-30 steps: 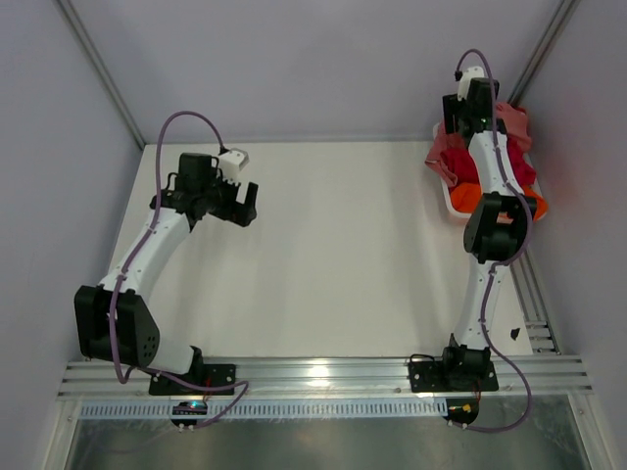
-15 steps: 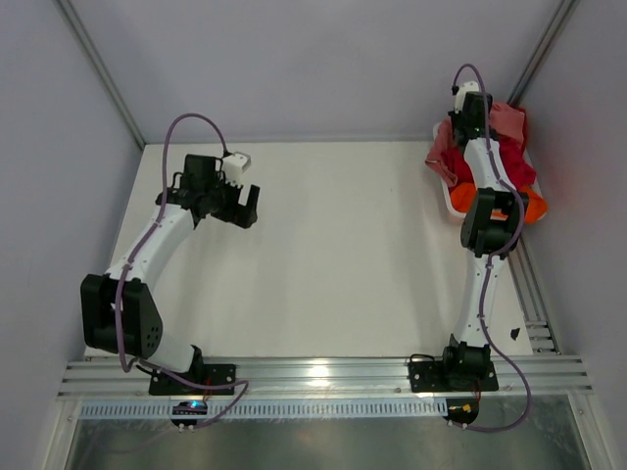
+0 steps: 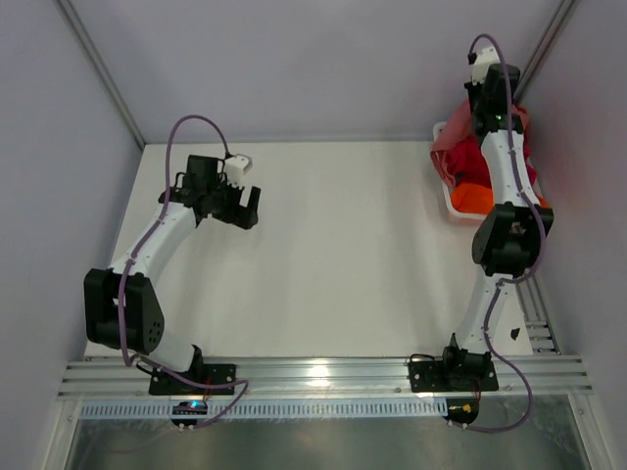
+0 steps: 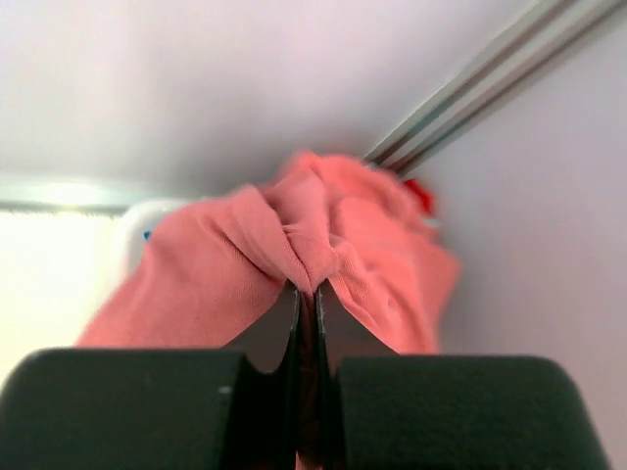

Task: Fold and stack the t-shirts

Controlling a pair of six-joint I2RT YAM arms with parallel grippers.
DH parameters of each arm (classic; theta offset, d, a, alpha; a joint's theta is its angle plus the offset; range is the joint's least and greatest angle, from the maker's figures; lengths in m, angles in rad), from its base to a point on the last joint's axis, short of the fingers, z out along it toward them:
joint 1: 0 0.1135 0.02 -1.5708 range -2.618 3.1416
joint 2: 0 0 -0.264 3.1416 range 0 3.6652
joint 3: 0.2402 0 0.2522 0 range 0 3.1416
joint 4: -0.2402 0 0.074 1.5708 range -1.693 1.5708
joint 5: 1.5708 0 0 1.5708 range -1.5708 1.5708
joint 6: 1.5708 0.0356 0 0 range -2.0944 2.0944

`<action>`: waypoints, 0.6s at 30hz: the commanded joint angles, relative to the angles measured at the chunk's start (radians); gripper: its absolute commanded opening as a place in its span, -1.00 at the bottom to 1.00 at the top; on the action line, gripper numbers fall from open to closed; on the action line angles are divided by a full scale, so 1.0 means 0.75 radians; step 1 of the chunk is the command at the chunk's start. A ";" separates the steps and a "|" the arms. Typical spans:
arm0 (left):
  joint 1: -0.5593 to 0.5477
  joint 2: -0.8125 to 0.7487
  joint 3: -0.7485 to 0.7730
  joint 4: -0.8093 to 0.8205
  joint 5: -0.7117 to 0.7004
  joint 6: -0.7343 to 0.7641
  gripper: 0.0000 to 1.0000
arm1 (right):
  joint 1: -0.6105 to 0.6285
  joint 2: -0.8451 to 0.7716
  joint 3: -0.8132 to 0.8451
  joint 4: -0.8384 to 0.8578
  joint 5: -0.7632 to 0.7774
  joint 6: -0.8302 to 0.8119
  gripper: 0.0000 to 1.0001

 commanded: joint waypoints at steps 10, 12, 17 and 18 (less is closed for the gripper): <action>0.003 -0.084 0.019 0.029 0.141 -0.062 0.90 | -0.005 -0.554 0.092 0.069 -0.130 0.118 -0.94; 0.003 -0.092 0.015 0.029 0.157 -0.070 0.89 | -0.003 -0.519 0.215 0.035 -0.135 0.130 -0.94; 0.003 -0.132 -0.002 0.019 0.155 -0.066 0.89 | -0.005 -0.535 0.263 -0.036 -0.226 0.246 -0.94; 0.003 -0.141 -0.008 0.021 0.149 -0.064 0.89 | -0.005 -0.549 0.261 -0.073 -0.316 0.275 -0.94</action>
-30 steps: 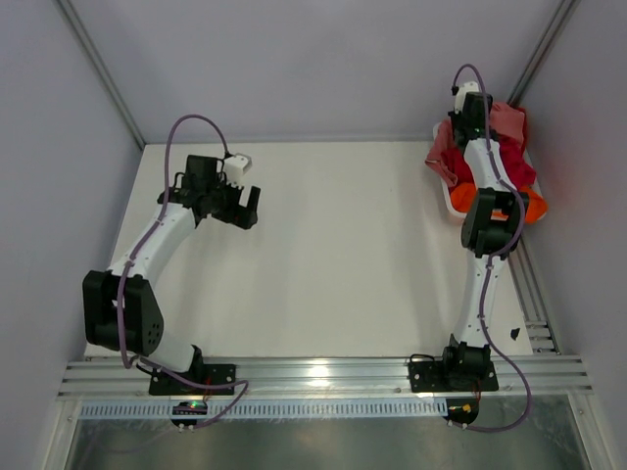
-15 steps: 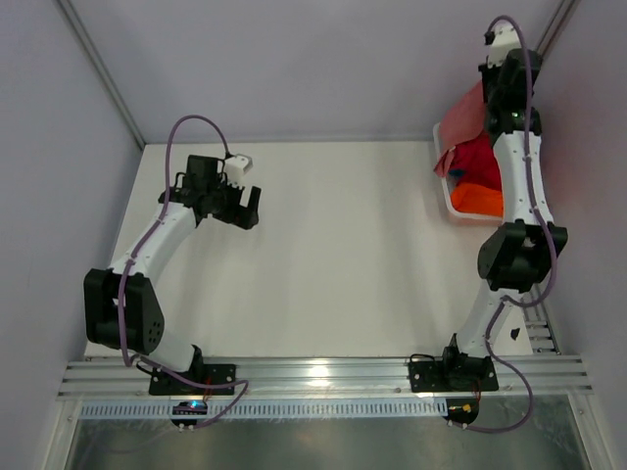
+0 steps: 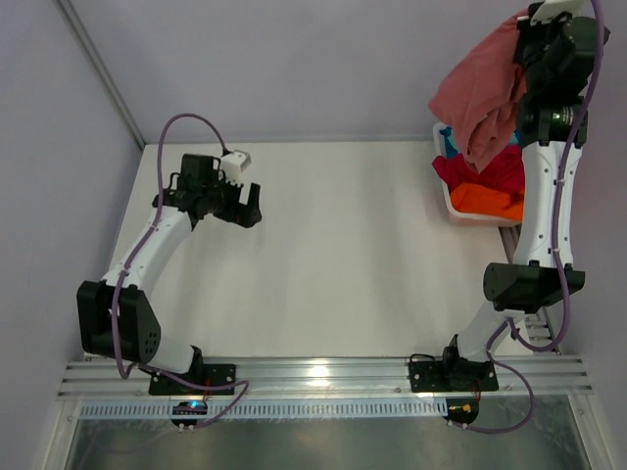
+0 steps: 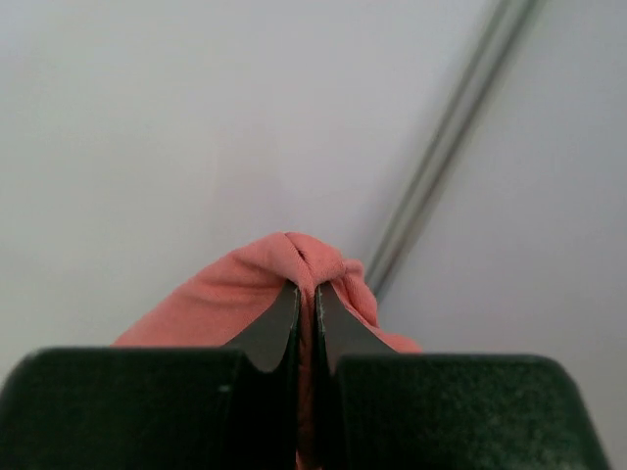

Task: Fold and stack the t-shirts

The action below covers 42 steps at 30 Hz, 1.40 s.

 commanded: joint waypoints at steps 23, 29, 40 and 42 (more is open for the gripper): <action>0.003 -0.242 -0.075 0.077 -0.259 0.000 0.89 | 0.996 -0.341 -0.714 -0.652 -0.820 -0.260 -0.94; 0.003 -0.217 -0.060 0.056 -0.200 0.020 0.90 | 0.998 -0.517 -1.103 -0.479 -0.649 -0.325 -0.94; 0.001 -0.070 0.022 0.026 -0.016 -0.002 0.91 | 0.996 -0.295 -1.390 -0.092 -0.028 -0.248 -0.94; 0.001 -0.060 0.028 0.011 -0.012 0.010 0.90 | 0.996 -0.234 -1.331 -0.057 0.042 -0.229 -0.94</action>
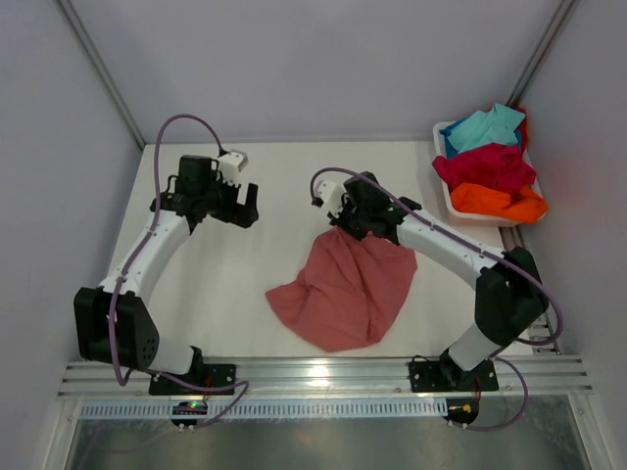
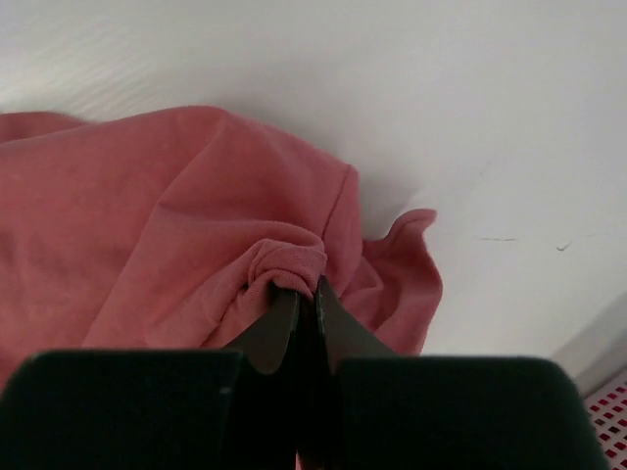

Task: Fold and stack the t-shirts

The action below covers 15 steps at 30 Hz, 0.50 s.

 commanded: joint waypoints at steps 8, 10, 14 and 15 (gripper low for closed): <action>-0.026 -0.040 0.033 -0.153 0.255 0.210 0.90 | -0.009 0.369 0.385 0.452 0.848 0.098 -0.94; -0.034 -0.044 0.029 -0.249 0.319 0.289 0.89 | -0.019 0.457 0.461 0.462 0.935 0.123 -0.94; -0.061 -0.049 -0.007 -0.368 0.381 0.384 0.85 | -0.039 0.545 0.529 0.405 0.970 0.121 -0.18; -0.063 -0.051 -0.018 -0.376 0.379 0.392 0.85 | -0.039 0.541 0.492 0.409 0.962 0.119 0.51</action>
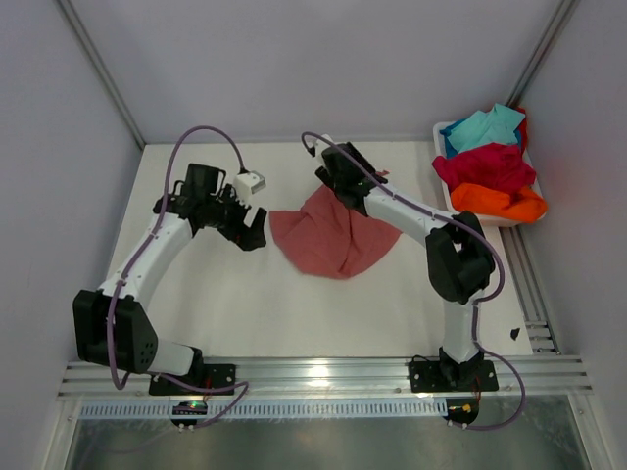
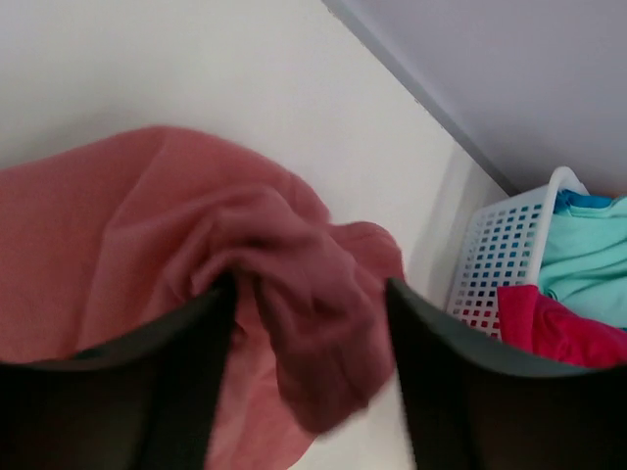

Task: Fold and stack the t-shirts

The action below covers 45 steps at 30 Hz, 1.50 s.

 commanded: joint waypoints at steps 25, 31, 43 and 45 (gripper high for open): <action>-0.162 0.379 0.014 0.160 0.094 -0.046 0.71 | -0.223 -0.241 -0.433 0.006 0.027 0.067 0.66; -0.174 0.520 0.063 0.328 0.033 -0.165 0.71 | -0.303 -0.221 -0.402 -0.027 -0.047 0.087 0.65; -0.205 0.682 0.230 0.410 -0.075 -0.269 0.74 | -0.311 -0.219 -0.437 -0.035 -0.164 0.087 0.65; -0.215 0.712 0.259 0.394 -0.059 -0.271 0.71 | -0.311 -0.210 -0.425 -0.053 -0.184 0.093 0.64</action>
